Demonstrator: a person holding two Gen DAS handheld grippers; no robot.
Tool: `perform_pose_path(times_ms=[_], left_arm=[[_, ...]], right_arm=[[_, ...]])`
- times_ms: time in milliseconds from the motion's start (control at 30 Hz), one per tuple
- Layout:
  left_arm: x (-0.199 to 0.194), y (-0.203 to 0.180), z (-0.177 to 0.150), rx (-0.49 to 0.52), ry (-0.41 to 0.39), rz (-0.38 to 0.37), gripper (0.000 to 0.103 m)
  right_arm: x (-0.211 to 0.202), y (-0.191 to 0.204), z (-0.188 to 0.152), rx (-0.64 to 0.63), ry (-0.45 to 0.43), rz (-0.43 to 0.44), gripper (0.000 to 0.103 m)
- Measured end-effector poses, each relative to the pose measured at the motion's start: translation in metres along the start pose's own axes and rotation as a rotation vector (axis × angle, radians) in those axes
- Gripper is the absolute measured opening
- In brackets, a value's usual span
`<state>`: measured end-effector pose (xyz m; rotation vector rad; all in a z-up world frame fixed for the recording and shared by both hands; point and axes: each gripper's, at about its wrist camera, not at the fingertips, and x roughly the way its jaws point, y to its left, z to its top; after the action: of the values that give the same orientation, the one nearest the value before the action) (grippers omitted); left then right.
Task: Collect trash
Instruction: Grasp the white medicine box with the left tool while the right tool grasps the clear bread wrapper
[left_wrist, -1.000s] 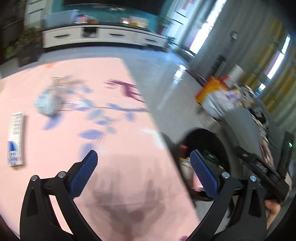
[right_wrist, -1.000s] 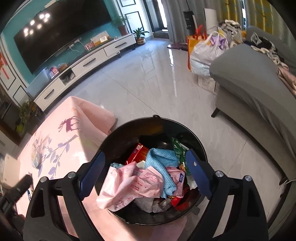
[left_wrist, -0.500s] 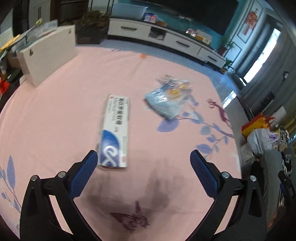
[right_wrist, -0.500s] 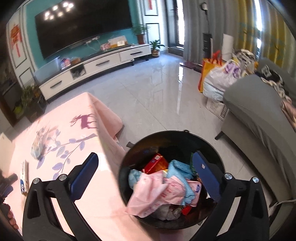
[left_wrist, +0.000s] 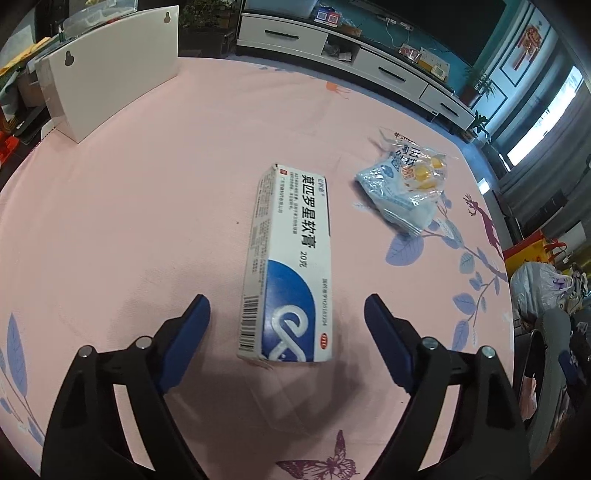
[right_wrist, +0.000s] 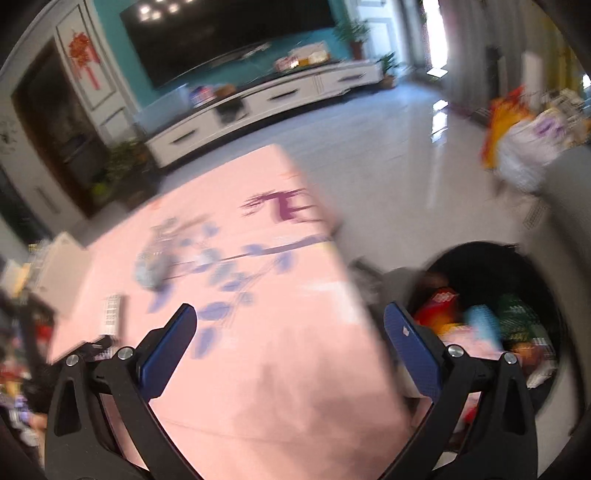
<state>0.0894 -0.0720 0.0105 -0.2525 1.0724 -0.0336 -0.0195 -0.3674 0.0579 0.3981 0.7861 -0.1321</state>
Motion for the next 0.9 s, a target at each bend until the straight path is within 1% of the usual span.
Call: perform_pose_path(times_ms=[67,167,267,333,400,433,500,533,567,600,633,700,733,767,800,833,900], left_arm=[[0.001,0.003,0.002,0.002,0.002,-0.005,0.078],[0.004,0.006,0.003,-0.005,0.012,-0.026,0.073],[0.009,0.012,0.005,-0.015,0.016,-0.033,0.073],[0.009,0.013,0.006,-0.011,0.006,-0.032,0.073],[0.01,0.014,0.007,-0.011,-0.003,-0.042,0.072],[0.01,0.015,0.008,-0.009,-0.007,-0.042,0.07],[0.011,0.015,0.009,-0.002,-0.013,-0.052,0.065],[0.011,0.015,0.01,-0.006,-0.016,-0.057,0.061],[0.011,0.016,0.01,-0.011,-0.016,-0.07,0.055],[0.011,0.017,0.01,-0.018,-0.012,-0.094,0.054],[0.011,0.018,0.01,-0.026,-0.012,-0.103,0.053],[0.011,0.02,0.01,-0.031,-0.019,-0.116,0.052],[0.009,0.02,0.01,-0.032,-0.024,-0.121,0.05],[0.008,0.021,0.009,-0.035,-0.03,-0.125,0.044],[0.005,0.022,0.009,-0.032,-0.036,-0.112,0.028],[0.001,0.022,0.008,-0.028,-0.044,-0.116,0.027],[-0.005,0.022,0.007,-0.039,-0.036,-0.142,0.026]], right_arm=[[0.021,0.021,0.009,-0.003,0.048,0.068,0.099],[0.056,0.06,0.023,-0.019,0.11,0.137,0.098],[0.096,0.1,0.039,-0.024,0.164,0.186,0.091],[0.118,0.119,0.047,-0.019,0.193,0.207,0.086],[0.146,0.136,0.053,-0.006,0.229,0.207,0.077],[0.154,0.14,0.054,-0.004,0.24,0.203,0.075],[0.176,0.152,0.057,-0.009,0.26,0.193,0.067],[0.182,0.154,0.057,-0.007,0.27,0.187,0.065],[0.19,0.156,0.057,0.002,0.283,0.179,0.059],[0.196,0.157,0.057,0.014,0.295,0.176,0.05],[0.199,0.157,0.056,0.02,0.305,0.176,0.045],[0.201,0.158,0.054,0.022,0.317,0.183,0.026],[0.2,0.156,0.054,0.021,0.314,0.19,0.022],[0.198,0.156,0.053,0.016,0.309,0.196,0.015],[0.194,0.156,0.052,0.009,0.304,0.203,0.01],[0.191,0.154,0.052,0.006,0.301,0.205,0.009],[0.179,0.151,0.05,-0.009,0.29,0.208,0.007]])
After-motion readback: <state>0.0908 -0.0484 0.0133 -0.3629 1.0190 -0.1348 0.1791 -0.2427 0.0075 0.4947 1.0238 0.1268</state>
